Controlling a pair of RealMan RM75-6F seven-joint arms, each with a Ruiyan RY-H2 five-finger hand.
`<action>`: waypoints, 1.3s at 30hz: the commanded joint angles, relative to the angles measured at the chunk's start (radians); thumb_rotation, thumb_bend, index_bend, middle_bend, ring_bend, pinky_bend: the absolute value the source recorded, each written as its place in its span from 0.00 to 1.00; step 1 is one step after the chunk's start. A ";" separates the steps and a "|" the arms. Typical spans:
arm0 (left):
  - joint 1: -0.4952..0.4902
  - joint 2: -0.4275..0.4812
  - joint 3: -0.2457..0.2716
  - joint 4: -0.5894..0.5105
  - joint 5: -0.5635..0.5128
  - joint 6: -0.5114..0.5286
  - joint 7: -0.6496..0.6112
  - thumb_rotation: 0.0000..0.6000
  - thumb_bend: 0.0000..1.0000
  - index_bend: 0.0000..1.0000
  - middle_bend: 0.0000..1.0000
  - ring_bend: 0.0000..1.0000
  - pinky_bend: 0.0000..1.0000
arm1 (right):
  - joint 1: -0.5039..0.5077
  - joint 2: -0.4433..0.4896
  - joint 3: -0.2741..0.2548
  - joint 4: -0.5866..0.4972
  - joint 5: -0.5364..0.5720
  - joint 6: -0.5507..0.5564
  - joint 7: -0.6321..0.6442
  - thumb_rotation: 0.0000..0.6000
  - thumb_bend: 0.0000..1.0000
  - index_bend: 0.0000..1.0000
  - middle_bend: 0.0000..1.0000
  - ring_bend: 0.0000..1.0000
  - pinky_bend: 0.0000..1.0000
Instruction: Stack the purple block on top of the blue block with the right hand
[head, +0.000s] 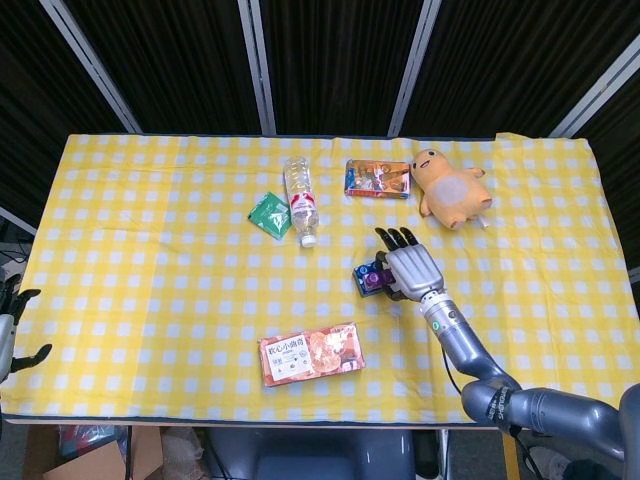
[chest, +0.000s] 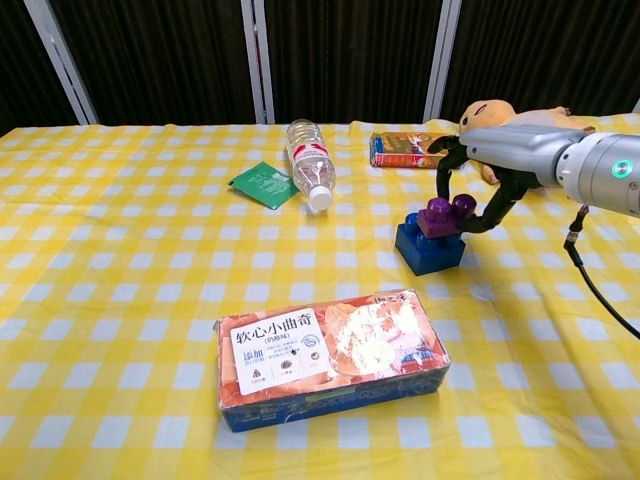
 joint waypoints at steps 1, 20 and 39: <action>0.000 -0.001 -0.001 0.000 -0.003 0.000 0.002 1.00 0.24 0.19 0.00 0.00 0.10 | 0.000 -0.008 -0.003 0.015 -0.007 -0.007 0.013 1.00 0.43 0.51 0.00 0.00 0.00; -0.001 -0.002 -0.002 0.001 -0.007 0.001 0.003 1.00 0.24 0.19 0.00 0.00 0.10 | -0.001 -0.043 -0.013 0.072 -0.037 -0.024 0.059 1.00 0.44 0.51 0.00 0.00 0.00; 0.000 -0.001 -0.002 0.000 -0.005 0.003 0.002 1.00 0.24 0.19 0.00 0.00 0.10 | -0.010 -0.057 -0.020 0.088 -0.057 -0.026 0.084 1.00 0.44 0.51 0.00 0.00 0.00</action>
